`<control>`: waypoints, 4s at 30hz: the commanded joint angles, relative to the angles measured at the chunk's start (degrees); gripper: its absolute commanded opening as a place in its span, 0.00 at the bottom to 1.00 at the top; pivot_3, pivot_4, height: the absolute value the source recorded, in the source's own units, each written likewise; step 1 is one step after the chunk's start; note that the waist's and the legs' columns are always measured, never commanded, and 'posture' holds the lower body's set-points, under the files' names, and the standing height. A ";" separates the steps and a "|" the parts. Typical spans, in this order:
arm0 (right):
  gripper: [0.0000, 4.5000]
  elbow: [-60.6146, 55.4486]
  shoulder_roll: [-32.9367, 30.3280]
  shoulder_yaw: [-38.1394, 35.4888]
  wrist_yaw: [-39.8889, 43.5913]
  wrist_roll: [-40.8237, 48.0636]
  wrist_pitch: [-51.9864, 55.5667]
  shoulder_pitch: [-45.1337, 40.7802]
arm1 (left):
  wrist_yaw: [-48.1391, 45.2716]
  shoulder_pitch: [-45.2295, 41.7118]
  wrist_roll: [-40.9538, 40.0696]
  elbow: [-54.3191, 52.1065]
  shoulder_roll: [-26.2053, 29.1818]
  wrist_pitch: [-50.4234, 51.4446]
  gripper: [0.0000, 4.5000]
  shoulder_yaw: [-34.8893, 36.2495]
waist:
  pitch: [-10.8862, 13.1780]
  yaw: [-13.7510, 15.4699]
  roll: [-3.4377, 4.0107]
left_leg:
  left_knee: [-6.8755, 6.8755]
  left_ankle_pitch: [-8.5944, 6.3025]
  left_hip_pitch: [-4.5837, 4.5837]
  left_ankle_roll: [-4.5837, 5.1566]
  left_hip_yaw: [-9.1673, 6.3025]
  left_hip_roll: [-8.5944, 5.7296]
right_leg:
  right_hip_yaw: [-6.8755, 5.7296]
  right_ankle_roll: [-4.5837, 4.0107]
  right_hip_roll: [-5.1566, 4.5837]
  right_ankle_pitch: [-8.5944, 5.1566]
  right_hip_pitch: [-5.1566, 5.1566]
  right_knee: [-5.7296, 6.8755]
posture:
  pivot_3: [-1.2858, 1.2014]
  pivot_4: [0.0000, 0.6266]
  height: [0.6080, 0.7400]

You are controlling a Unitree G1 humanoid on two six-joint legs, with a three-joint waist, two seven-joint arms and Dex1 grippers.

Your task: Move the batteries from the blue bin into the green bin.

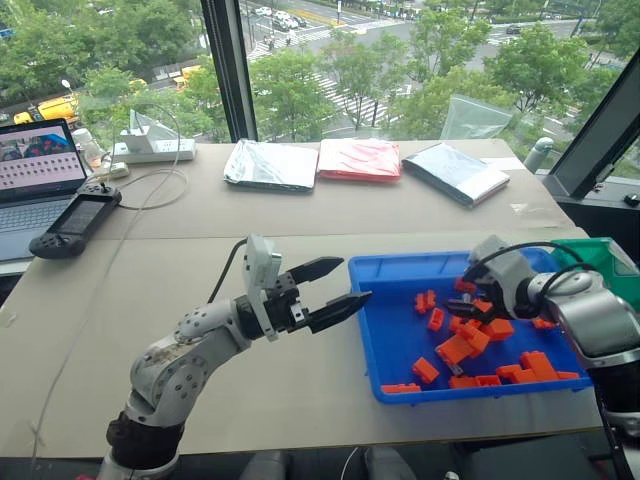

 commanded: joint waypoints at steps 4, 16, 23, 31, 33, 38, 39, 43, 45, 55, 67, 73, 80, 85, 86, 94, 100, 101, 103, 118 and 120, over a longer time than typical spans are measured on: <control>0.46 0.76 -0.63 1.37 1.27 -1.42 -1.95 -1.35 | -0.01 -0.05 0.05 -2.17 -0.17 -1.04 1.00 0.00 | 0.00 0.02 0.00 | 0.00 0.00 0.00 0.00 0.00 -0.01 | 0.00 0.00 -0.01 0.00 0.00 0.00 | 0.52 0.24 1.00; 0.05 -3.55 -0.63 -4.04 -0.87 0.60 1.34 -3.70 | -0.87 0.45 0.53 -1.65 0.17 -1.62 1.00 0.00 | 0.00 0.03 0.00 | 0.01 0.00 0.00 0.00 -0.02 -0.01 | 0.00 0.00 -0.02 0.00 0.01 0.00 | 0.52 0.24 1.00; 0.05 -9.34 -0.28 -20.29 -10.87 3.07 10.51 -10.39 | -1.66 0.26 0.70 -1.08 0.23 -1.74 1.00 0.15 | 0.02 0.08 0.02 | -0.03 0.00 -0.11 0.00 -0.04 0.01 | 0.04 0.00 0.01 0.00 -0.19 0.07 | 0.52 0.24 1.00; 0.05 -3.69 -4.75 -27.92 -26.09 -7.21 7.93 -2.55 | -2.89 -0.45 0.49 -0.66 -0.15 -1.21 1.00 -0.54 | 0.01 0.99 0.02 | -0.01 0.00 -0.24 0.00 0.09 -0.11 | -0.01 0.01 -0.11 0.01 -0.20 0.01 | 0.52 0.24 1.00; 0.05 -0.35 -4.79 -29.14 -29.82 -9.27 5.57 -0.32 | -3.27 -0.67 0.60 -0.42 -0.18 -1.13 1.00 -0.68 | 0.01 1.16 0.02 | -0.01 0.00 -0.25 0.00 0.20 -0.12 | -0.03 0.01 -0.12 0.01 -0.19 0.00 | 0.52 0.24 1.00; 0.05 2.82 -3.15 -31.59 -35.72 -10.85 1.68 1.51 | -3.79 -1.70 0.90 0.46 -0.09 -1.10 1.00 -0.46 | -0.04 0.05 0.12 | -0.03 0.01 -0.22 0.00 0.34 -0.08 | 0.13 0.01 -0.05 0.01 -0.28 0.08 | 0.52 0.24 1.00; 0.16 3.25 -3.06 -31.51 -35.88 -10.72 1.11 1.48 | -3.82 -1.82 0.84 0.49 -0.09 -1.01 1.00 -0.44 | -0.04 -0.20 0.12 | -0.04 0.01 -0.19 0.00 0.33 -0.06 | 0.15 0.00 -0.02 0.01 -0.27 0.10 | 0.52 0.24 1.00; 0.47 3.40 -1.60 -32.99 -36.51 -8.85 -0.28 0.78 | -4.02 -2.01 0.91 0.59 -0.08 -0.94 1.00 -0.53 | -0.04 -0.42 0.12 | -0.05 0.01 -0.11 0.00 0.31 0.00 | 0.19 0.00 0.04 0.01 -0.23 0.11 | 0.52 0.24 1.00; 0.63 2.75 -0.80 -34.25 -36.16 -7.65 -0.22 0.39 | -4.11 -2.16 0.93 0.71 -0.13 -0.95 1.00 -0.57 | -0.04 -0.28 0.12 | -0.04 0.01 -0.12 0.00 0.31 -0.02 | 0.19 0.01 0.03 0.01 -0.21 0.11 | 0.52 0.24 1.00; 0.99 -14.45 -5.60 -31.28 -17.78 5.22 5.00 3.14 | -4.52 -2.54 1.13 1.03 -0.03 -0.89 1.00 -0.57 | -0.03 -0.23 0.16 | -0.04 0.00 -0.14 0.00 0.23 -0.02 | 0.18 0.01 0.02 0.01 -0.21 0.07 | 0.52 0.24 1.00; 0.99 -37.97 -16.44 -24.44 15.41 20.92 -5.08 23.63 | -4.72 -3.10 1.35 1.51 -0.45 -0.92 1.00 -1.04 | 0.02 0.67 0.06 | 0.12 -0.02 -0.06 0.04 0.10 0.05 | 0.02 0.11 -0.06 0.00 0.09 -0.07 | 0.52 0.24 1.00; 0.99 -32.00 -20.45 -13.56 17.86 11.14 -16.65 21.68 | -4.87 -3.50 1.56 1.94 -0.56 -1.01 1.00 -1.12 | 0.03 0.32 0.05 | 0.09 -0.02 0.05 0.04 0.11 0.08 | 0.03 0.07 0.01 -0.01 0.10 -0.03 | 0.52 0.24 1.00; 0.99 -21.60 -23.57 0.85 31.92 0.40 -35.57 7.95 | -5.06 -4.06 1.22 1.97 -0.58 -0.77 1.00 -0.96 | 0.03 -0.01 0.06 | 0.06 -0.02 0.06 0.03 0.14 0.09 | 0.03 0.07 0.01 -0.01 0.08 -0.06 | 0.52 0.24 1.00; 0.99 -16.10 -21.75 5.92 36.56 -3.96 -41.87 3.46 | -4.72 -3.48 1.61 1.79 -0.76 -1.15 1.00 -0.93 | 0.04 0.12 0.06 | 0.05 -0.02 0.05 0.03 0.06 0.10 | 0.03 0.07 -0.02 -0.01 0.07 -0.07 | 0.52 0.24 1.00; 0.99 -14.94 -21.28 6.88 37.10 -5.13 -42.96 2.71 | -4.61 -3.14 1.63 1.55 -0.77 -1.22 1.00 -0.91 | 0.04 0.18 0.06 | 0.05 -0.02 0.05 0.03 0.05 0.10 | 0.03 0.07 -0.03 -0.01 0.07 -0.07 | 0.52 0.24 1.00; 0.99 -7.71 -15.99 11.58 38.85 -11.23 -48.19 -2.25 | -3.14 -1.67 1.68 -0.24 -1.19 -1.19 1.00 -0.88 | 0.04 0.02 0.06 | 0.04 -0.02 0.06 0.02 0.00 0.11 | 0.04 0.05 -0.02 0.00 0.03 -0.01 | 0.52 0.24 1.00; 0.99 -5.51 -14.42 12.14 39.83 -12.80 -48.49 -3.33 | -2.43 -1.70 1.75 -0.61 -1.17 -1.01 1.00 -0.86 | 0.04 0.19 0.06 | 0.05 -0.01 0.05 0.01 -0.02 0.08 | 0.05 0.05 -0.07 0.00 0.02 -0.01 | 0.52 0.24 1.00; 0.99 -5.17 -14.23 12.27 39.80 -13.10 -48.79 -3.39 | -2.33 -1.75 1.72 -0.65 -1.16 -0.98 1.00 -0.84 | 0.04 0.20 0.06 | 0.05 -0.02 0.05 0.01 -0.02 0.08 | 0.05 0.05 -0.07 0.00 0.02 -0.01 | 0.52 0.24 1.00; 0.88 -4.38 -13.73 12.53 39.66 -13.95 -49.35 -3.75 | -2.23 -1.88 1.68 -0.65 -1.13 -0.94 1.00 -0.84 | 0.04 0.14 0.06 | 0.05 -0.02 0.05 0.01 -0.02 0.07 | 0.05 0.05 -0.09 0.00 0.02 -0.01 | 0.52 0.24 1.00; 0.31 -6.14 -14.53 5.97 38.08 -11.26 -44.69 -4.52 | -1.82 -2.83 1.43 -0.56 -1.02 -0.48 1.00 -0.85 | 0.04 0.08 0.07 | 0.04 -0.02 0.05 0.01 -0.02 0.05 | 0.05 0.05 -0.07 0.00 0.01 0.00 | 0.52 0.24 1.00; 0.31 -8.31 -15.26 1.58 37.08 -7.89 -41.18 -4.07 | -1.81 -2.58 1.40 -0.72 -0.88 -0.47 1.00 -0.73 | 0.05 0.11 0.08 | 0.04 -0.02 0.04 0.01 -0.02 0.05 | 0.07 0.05 -0.09 0.00 -0.01 0.02 | 0.52 0.24 1.00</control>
